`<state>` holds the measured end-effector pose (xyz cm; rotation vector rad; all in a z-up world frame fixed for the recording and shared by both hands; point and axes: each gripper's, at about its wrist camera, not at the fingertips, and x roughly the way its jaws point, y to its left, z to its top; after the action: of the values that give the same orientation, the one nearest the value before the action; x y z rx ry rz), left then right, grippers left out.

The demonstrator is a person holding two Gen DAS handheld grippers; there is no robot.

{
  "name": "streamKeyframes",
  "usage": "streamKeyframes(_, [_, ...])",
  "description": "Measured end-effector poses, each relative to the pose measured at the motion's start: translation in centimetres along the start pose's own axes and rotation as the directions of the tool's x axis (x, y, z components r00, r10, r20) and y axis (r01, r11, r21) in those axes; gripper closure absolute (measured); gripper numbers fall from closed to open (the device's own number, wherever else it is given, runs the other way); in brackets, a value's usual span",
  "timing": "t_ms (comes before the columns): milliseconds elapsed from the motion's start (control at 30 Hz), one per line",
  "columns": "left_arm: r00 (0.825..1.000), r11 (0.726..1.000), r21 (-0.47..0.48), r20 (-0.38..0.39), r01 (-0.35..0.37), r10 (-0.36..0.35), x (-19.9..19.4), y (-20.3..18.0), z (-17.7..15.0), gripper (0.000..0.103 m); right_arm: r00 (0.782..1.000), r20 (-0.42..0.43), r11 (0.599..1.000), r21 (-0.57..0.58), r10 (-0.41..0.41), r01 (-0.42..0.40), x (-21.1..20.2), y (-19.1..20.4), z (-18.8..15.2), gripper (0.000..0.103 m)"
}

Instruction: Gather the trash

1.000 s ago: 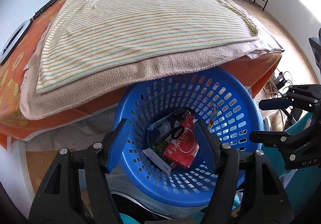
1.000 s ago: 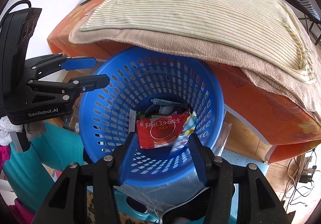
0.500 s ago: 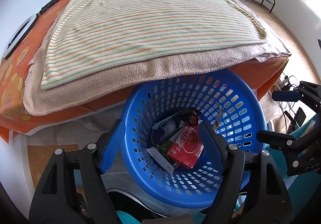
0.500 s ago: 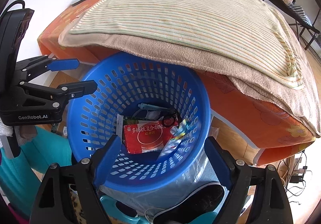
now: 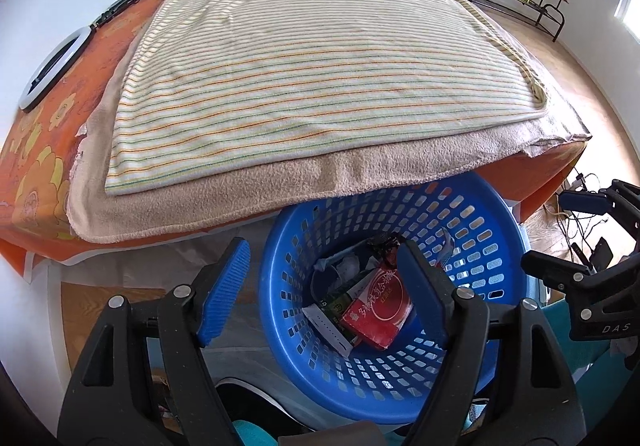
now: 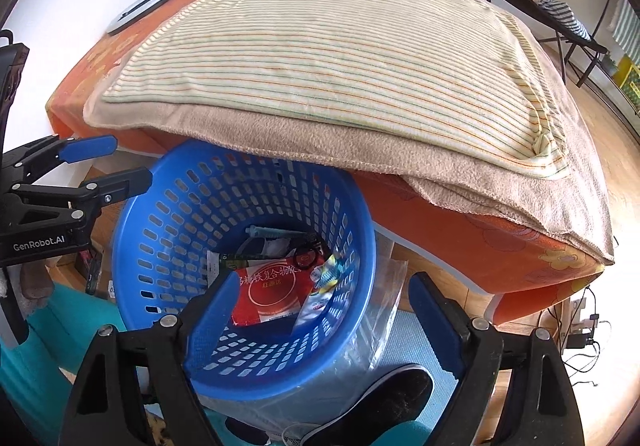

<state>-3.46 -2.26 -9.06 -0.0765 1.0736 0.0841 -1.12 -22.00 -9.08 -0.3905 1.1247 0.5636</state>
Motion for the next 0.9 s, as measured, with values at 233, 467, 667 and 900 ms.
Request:
streamKeyframes(233, [0.999,0.999,-0.041,0.045,-0.007,0.009,-1.6,0.9,1.9,0.025,0.999,0.044,1.000,0.018,0.024,-0.025,-1.3,-0.2,1.1,0.015])
streamKeyframes(467, [0.992,0.997,-0.074,0.126,-0.006,0.015,-3.9,1.9,5.2,0.024,0.992,0.124,0.999,0.020,0.023,-0.026,-3.5,-0.5,3.8,0.015])
streamKeyframes(667, [0.984,0.996,-0.090,0.176,-0.008,0.024,-5.3,2.8,7.6,0.024,0.982,0.187,1.000,0.019,0.015,-0.018,-4.8,-1.0,6.4,0.011])
streamKeyframes(900, [0.975,0.996,-0.091,0.220,-0.006,0.026,-6.2,3.4,10.6,0.024,0.963,0.270,1.000,0.020,-0.005,-0.001,-5.9,-1.8,9.3,0.010])
